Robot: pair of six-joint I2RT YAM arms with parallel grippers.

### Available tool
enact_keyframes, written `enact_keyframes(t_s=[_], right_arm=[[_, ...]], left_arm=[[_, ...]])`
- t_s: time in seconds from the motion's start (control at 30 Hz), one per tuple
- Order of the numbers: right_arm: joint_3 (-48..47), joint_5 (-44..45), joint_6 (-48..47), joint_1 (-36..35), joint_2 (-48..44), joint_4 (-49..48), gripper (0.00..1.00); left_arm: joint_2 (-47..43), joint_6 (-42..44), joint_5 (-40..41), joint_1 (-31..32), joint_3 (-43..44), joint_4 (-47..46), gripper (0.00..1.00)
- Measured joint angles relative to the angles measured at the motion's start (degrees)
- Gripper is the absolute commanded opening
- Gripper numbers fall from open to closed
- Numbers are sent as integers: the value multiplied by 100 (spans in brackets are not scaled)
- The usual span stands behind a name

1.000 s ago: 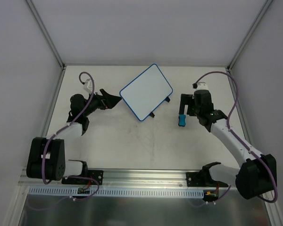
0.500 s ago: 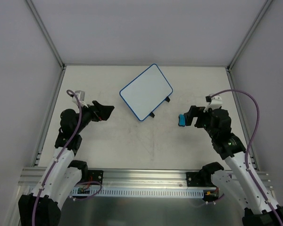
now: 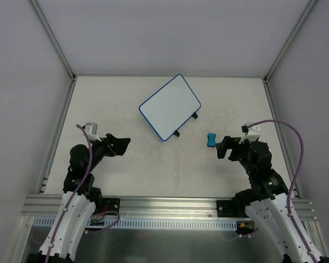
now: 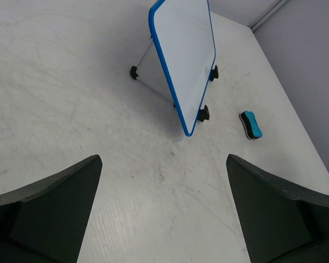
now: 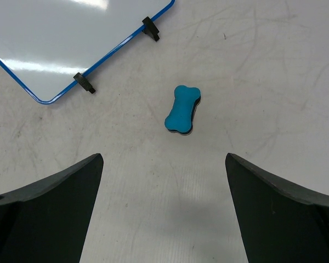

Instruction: Erase the whiteboard

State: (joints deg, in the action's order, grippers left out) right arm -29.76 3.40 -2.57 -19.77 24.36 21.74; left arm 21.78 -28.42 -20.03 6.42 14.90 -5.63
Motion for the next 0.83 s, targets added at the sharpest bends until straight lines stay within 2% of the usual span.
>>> enact_keyframes(t_s=[0.83], right_arm=[[0, -22, 0, 0, 13, 17, 99]], left_arm=[[44, 87, 105, 37, 0, 212, 99]])
